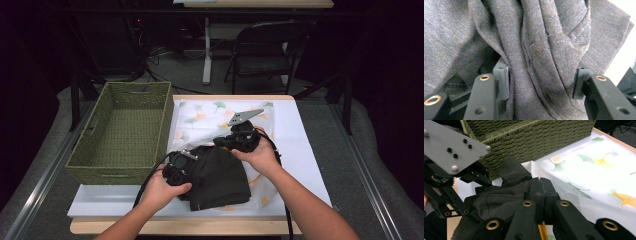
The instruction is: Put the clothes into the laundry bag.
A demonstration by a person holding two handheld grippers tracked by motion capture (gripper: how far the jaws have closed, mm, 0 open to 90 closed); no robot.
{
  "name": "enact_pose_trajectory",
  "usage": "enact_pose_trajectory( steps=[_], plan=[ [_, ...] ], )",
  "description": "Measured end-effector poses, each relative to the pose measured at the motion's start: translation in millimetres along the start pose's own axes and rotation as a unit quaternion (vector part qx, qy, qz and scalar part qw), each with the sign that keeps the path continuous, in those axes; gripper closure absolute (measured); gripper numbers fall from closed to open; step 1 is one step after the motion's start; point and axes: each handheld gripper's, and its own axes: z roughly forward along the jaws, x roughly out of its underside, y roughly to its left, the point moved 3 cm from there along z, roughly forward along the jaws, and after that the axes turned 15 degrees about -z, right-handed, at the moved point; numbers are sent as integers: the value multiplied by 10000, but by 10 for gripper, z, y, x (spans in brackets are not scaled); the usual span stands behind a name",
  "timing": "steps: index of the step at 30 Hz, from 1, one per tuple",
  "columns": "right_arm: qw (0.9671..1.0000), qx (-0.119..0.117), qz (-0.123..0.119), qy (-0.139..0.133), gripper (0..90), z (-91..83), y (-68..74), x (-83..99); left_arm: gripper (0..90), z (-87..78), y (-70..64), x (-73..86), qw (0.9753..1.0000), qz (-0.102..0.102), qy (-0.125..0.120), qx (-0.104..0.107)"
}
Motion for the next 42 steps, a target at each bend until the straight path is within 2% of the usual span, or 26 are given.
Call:
enact_pose_trajectory(
  steps=[4,5,7,9,15,22,26,32,40,42],
  plan=[
    [10000,10,-46,41,896,-1,30,-7,476,2,-1,5,9999,118,-24,-44],
    [10000,9,-67,42,896,-2,35,-10,473,3,0,9,9999,100,-31,-49],
    [10000,7,-73,59,896,-8,45,-14,467,6,14,17,9999,-85,-55,-6],
    [9999,16,-87,67,896,-9,51,-14,472,18,15,17,10000,-66,-73,1],
    [10000,-2,-75,28,896,1,63,-24,576,13,15,28,9999,-19,-114,27],
    [9999,-91,-77,-40,896,12,104,-57,628,-79,-99,-66,9996,86,-282,34],
    [9997,-176,-124,-105,897,18,153,-99,638,-113,-137,-157,9993,16,-366,61],
    [9995,-208,-149,-183,897,2,191,-133,644,-144,-143,-304,9982,-232,-529,179],
    [9992,-190,-24,-350,897,-73,144,-131,645,-262,-145,-463,9972,-330,-670,75],
    [9991,-199,-14,-383,898,-77,141,-135,644,-260,-142,-486,9967,-410,-699,88]
  ],
)
